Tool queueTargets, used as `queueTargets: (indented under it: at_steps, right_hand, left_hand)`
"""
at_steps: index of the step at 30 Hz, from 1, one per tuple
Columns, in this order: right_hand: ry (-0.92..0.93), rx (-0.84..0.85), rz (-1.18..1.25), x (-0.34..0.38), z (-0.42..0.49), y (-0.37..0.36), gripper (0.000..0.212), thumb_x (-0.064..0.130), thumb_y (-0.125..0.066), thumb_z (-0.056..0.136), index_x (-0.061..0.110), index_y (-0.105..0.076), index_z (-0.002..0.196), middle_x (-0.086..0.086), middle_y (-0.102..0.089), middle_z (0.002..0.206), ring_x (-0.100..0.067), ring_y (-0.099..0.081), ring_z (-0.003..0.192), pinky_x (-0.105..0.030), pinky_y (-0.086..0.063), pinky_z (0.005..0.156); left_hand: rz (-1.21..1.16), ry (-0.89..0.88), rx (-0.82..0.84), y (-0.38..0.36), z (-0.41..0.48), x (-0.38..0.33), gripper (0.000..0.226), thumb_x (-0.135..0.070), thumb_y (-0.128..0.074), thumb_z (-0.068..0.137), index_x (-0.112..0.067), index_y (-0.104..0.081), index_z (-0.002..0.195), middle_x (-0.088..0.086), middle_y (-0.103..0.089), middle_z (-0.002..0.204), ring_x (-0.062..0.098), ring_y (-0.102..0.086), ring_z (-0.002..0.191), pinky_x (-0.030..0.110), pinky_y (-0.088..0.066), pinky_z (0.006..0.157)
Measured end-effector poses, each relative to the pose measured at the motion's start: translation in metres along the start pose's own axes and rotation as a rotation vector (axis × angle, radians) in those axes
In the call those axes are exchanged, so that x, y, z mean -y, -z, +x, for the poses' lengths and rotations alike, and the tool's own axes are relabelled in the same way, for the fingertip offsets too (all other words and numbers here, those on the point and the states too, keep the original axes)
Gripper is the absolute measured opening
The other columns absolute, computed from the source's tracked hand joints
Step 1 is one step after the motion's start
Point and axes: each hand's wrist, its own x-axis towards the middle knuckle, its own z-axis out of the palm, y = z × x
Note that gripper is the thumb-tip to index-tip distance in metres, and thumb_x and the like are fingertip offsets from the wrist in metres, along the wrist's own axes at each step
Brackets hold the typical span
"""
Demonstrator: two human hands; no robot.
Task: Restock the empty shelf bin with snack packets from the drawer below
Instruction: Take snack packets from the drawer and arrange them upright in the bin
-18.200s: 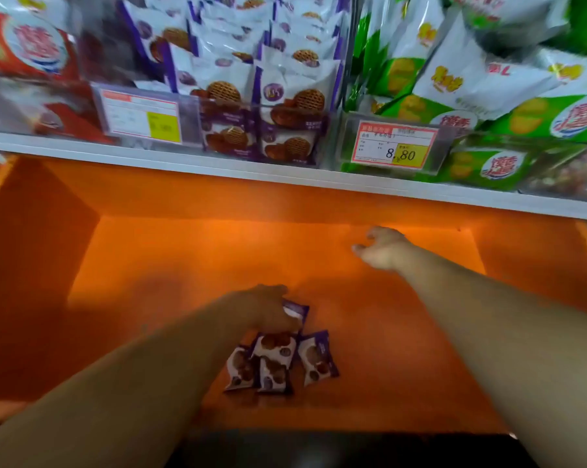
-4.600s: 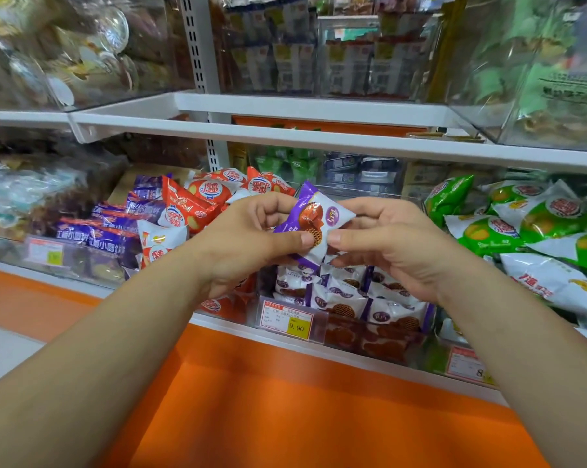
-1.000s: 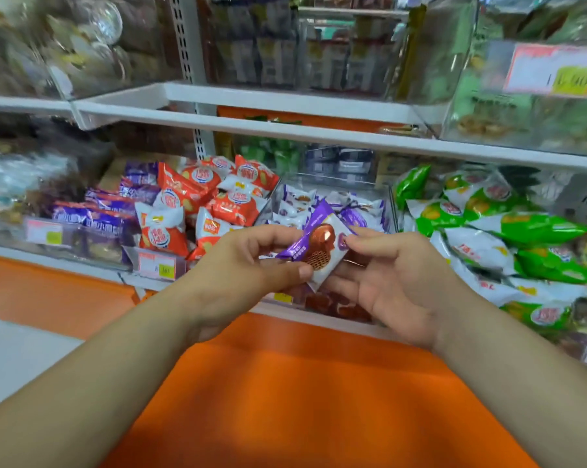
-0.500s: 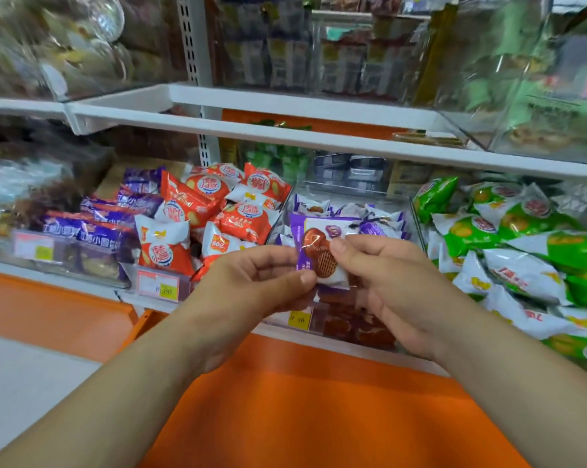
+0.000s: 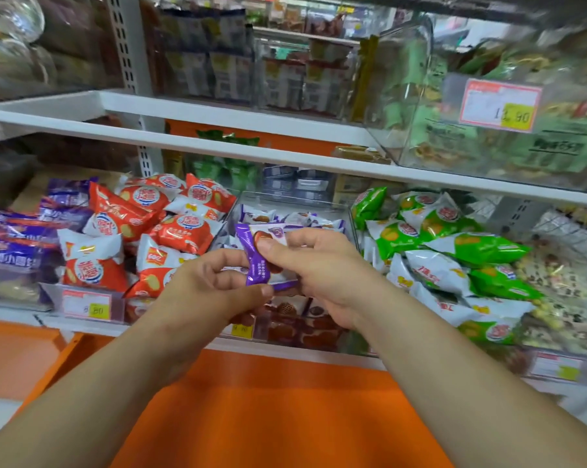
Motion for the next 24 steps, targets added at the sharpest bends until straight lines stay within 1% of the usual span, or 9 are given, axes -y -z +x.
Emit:
queueTargets:
  at_steps: [3,5,7,9,10,13,15,20,24]
  right_hand:
    - [0.059,-0.096,-0.038,-0.003,0.005,-0.002,0.057,0.046,-0.094,0.060,0.017,-0.068,0.102,-0.007,-0.076,0.093,-0.016,-0.072,0.071,-0.045,-0.063,0.068]
    - [0.092,-0.167,0.032,0.000,0.008,-0.003,0.050,0.040,-0.094,0.068,0.014,-0.067,0.101,-0.007,-0.077,0.093,-0.014,-0.074,0.075,-0.045,-0.064,0.068]
    - [0.131,-0.201,0.048,0.005,0.008,0.001,0.040,0.029,-0.088,0.078,0.007,-0.067,0.104,-0.009,-0.076,0.090,-0.012,-0.072,0.068,-0.038,-0.064,0.060]
    - [0.175,-0.197,-0.069,0.004,0.012,0.006,0.034,0.026,-0.087,0.081,0.009,-0.068,0.104,-0.011,-0.077,0.089,-0.017,-0.070,0.065,-0.031,-0.059,0.051]
    - [0.215,-0.193,-0.157,0.002,0.016,0.006,0.030,0.027,-0.087,0.080,0.015,-0.070,0.101,-0.009,-0.077,0.088,-0.020,-0.071,0.066,-0.032,-0.059,0.053]
    - [0.333,-0.150,-0.417,-0.006,0.030,-0.008,0.016,0.027,-0.085,0.081,0.026,-0.074,0.093,0.000,-0.077,0.097,-0.022,-0.073,0.090,-0.045,-0.060,0.087]
    - [0.357,-0.080,-0.567,-0.008,0.033,-0.021,0.021,0.026,-0.083,0.084,0.026,-0.076,0.104,0.003,-0.075,0.108,-0.016,-0.069,0.101,-0.040,-0.055,0.097]
    - [0.349,0.096,-0.859,-0.018,0.035,-0.035,0.024,0.028,-0.083,0.084,0.026,-0.075,0.106,0.007,-0.072,0.107,-0.012,-0.065,0.103,-0.035,-0.053,0.094]
    - [0.400,0.071,-1.156,-0.019,0.033,-0.037,0.034,0.044,-0.075,0.088,0.037,-0.069,0.122,0.007,-0.068,0.115,-0.018,-0.059,0.110,-0.031,-0.044,0.081]
  left_hand:
    - [0.026,-0.013,-0.046,0.004,-0.003,-0.004,0.036,0.000,-0.076,0.084,-0.012,-0.066,0.117,0.017,-0.074,0.082,0.023,-0.066,0.068,0.026,-0.053,0.057]
    - [0.103,-0.045,-0.130,0.018,-0.002,-0.005,0.037,-0.001,-0.076,0.086,-0.017,-0.064,0.117,0.011,-0.074,0.077,0.017,-0.067,0.062,0.024,-0.052,0.055]
    - [0.243,-0.104,-0.267,0.037,0.001,-0.006,0.035,-0.004,-0.074,0.089,-0.022,-0.064,0.117,0.005,-0.074,0.076,0.014,-0.066,0.062,0.029,-0.053,0.059]
    - [0.374,-0.168,-0.395,0.054,0.003,-0.005,0.031,-0.007,-0.071,0.092,-0.024,-0.064,0.117,0.006,-0.074,0.081,0.015,-0.065,0.063,0.029,-0.052,0.060]
    - [0.438,-0.196,-0.430,0.061,0.004,-0.003,0.029,-0.009,-0.069,0.093,-0.025,-0.065,0.117,0.008,-0.073,0.084,0.019,-0.066,0.065,0.029,-0.052,0.059]
    - [0.626,-0.271,-0.421,0.064,0.006,0.003,0.026,-0.010,-0.063,0.097,-0.028,-0.065,0.115,0.005,-0.070,0.085,0.016,-0.065,0.068,0.030,-0.056,0.058]
    - [0.717,-0.328,-0.401,0.062,0.009,0.006,0.027,-0.009,-0.061,0.097,-0.030,-0.065,0.113,0.000,-0.069,0.082,0.010,-0.063,0.067,0.028,-0.055,0.058]
    - [0.844,-0.402,-0.352,0.064,0.016,0.012,0.030,-0.008,-0.062,0.093,-0.028,-0.068,0.115,-0.010,-0.068,0.083,0.004,-0.061,0.069,0.028,-0.054,0.063]
    - [0.993,-0.423,-0.302,0.068,0.020,0.018,0.033,-0.010,-0.071,0.087,-0.029,-0.070,0.114,-0.016,-0.063,0.097,-0.003,-0.058,0.075,0.017,-0.047,0.068]
